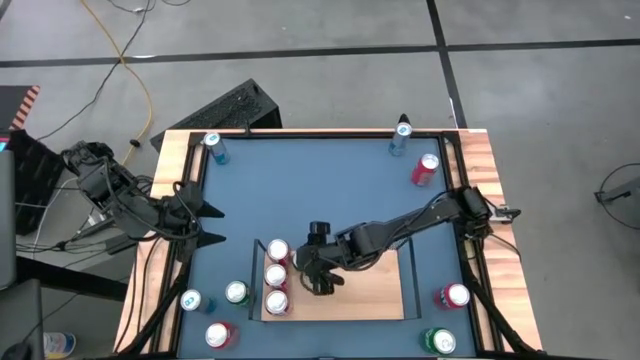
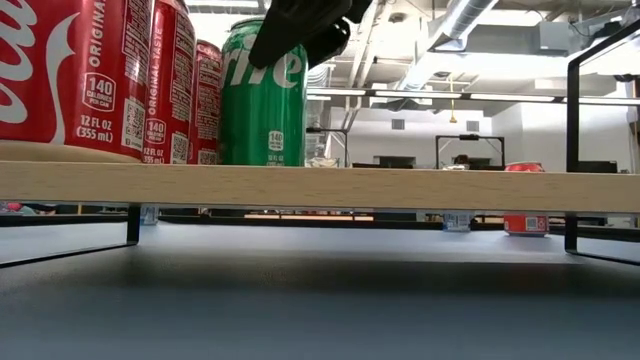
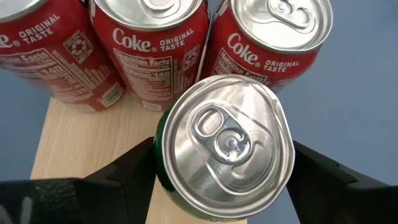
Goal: Place canned beverage on shelf
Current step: Put the top left green soda can on the shelf aligned with the left red soda can
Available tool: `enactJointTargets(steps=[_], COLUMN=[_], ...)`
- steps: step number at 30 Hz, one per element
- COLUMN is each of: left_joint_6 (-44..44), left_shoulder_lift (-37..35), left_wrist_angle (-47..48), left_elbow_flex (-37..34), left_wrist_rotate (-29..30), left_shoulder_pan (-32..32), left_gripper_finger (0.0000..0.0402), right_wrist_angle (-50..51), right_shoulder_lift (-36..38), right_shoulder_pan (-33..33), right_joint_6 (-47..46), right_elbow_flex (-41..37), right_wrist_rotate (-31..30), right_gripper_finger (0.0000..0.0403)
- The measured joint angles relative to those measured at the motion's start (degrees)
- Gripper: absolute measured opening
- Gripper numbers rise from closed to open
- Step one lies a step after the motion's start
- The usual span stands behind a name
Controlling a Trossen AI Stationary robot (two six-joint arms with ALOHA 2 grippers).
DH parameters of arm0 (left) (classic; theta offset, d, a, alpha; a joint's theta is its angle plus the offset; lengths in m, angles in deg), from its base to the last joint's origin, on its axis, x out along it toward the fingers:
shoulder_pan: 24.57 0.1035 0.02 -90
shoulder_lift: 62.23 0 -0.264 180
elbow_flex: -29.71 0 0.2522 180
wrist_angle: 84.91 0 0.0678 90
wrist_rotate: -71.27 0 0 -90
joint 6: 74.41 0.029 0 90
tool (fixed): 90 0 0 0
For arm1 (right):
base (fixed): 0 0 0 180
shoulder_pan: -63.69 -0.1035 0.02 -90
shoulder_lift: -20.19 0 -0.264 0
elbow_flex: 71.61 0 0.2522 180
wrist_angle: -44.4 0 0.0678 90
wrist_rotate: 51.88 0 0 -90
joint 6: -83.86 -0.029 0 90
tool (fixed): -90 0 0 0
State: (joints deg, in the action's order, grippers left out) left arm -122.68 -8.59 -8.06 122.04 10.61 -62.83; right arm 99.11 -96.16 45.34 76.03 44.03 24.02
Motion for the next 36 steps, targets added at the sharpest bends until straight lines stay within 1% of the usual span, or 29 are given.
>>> enactJointTargets(steps=[6, 10, 17, 29, 33, 36], left_joint_6=[-0.44, -0.48, -0.52, -0.59, -0.59, -0.64], left_shoulder_lift=[0.0, 0.0, 0.0, 0.0, 0.0, 0.0], left_wrist_angle=[-0.02, -0.01, -0.01, 0.0, -0.02, 0.0], left_elbow_flex=[0.0, 0.0, 0.0, 0.0, 0.0, 0.0], left_wrist_rotate=[0.0, -0.02, -0.02, -0.02, -0.02, -0.02], left_shoulder_pan=[0.0, 0.0, 0.0, 0.0, -0.02, 0.0], left_gripper_finger=[0.0302, 0.0302, 0.0302, 0.0302, 0.0302, 0.0302], right_wrist_angle=[1.01, 1.47, 3.41, 3.98, 3.88, 4.06], right_shoulder_lift=[0.03, 0.05, 0.38, 0.34, 0.28, 0.28], right_shoulder_pan=[1.1, 1.2, 1.91, 3.87, 5.1, 5.4], right_joint_6=[2.92, 5.92, 8.18, 20.09, 23.58, 27.66], right_elbow_flex=[0.07, 0.09, 0.09, 0.0, -0.02, -0.04], right_wrist_rotate=[3.75, 4.74, 7.22, 13.92, 17.31, 17.96], right_gripper_finger=[0.0296, 0.0296, 0.0296, 0.0296, 0.0296, 0.0296])
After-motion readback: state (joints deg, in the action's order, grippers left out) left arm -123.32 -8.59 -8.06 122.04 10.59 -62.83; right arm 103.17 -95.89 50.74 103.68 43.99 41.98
